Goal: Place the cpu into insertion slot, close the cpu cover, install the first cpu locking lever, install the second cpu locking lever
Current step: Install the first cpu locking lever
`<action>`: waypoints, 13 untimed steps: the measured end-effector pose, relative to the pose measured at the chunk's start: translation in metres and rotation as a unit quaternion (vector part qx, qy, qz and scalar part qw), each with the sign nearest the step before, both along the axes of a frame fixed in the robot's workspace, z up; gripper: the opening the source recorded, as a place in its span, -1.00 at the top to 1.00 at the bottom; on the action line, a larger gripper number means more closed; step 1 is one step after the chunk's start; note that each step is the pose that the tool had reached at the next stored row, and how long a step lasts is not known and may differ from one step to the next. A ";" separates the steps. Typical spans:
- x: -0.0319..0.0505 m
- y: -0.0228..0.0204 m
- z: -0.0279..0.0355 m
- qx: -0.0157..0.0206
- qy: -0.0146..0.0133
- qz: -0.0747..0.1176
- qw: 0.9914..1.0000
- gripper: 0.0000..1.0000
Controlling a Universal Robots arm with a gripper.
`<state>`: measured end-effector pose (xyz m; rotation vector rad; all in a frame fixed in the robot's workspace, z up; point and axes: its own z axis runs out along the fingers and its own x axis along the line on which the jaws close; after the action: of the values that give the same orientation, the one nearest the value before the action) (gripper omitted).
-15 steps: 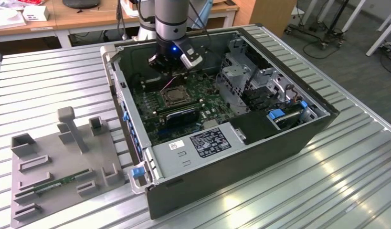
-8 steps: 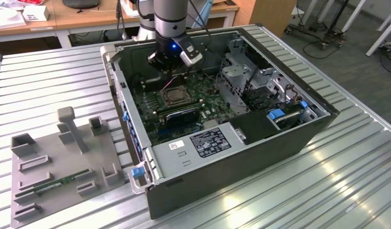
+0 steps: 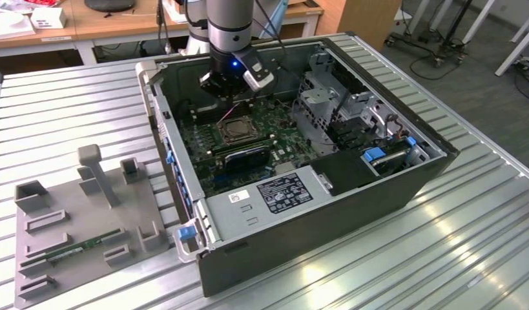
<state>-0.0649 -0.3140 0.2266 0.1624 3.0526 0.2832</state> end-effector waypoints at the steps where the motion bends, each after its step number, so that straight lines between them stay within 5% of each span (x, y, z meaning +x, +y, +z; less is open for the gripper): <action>1: -0.0002 -0.0008 0.0000 0.000 -0.001 0.000 1.000 0.79; 13: -0.0034 -0.0037 -0.0002 0.000 -0.005 0.000 1.000 0.79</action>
<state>-0.0683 -0.3177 0.2264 0.1608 3.0436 0.2832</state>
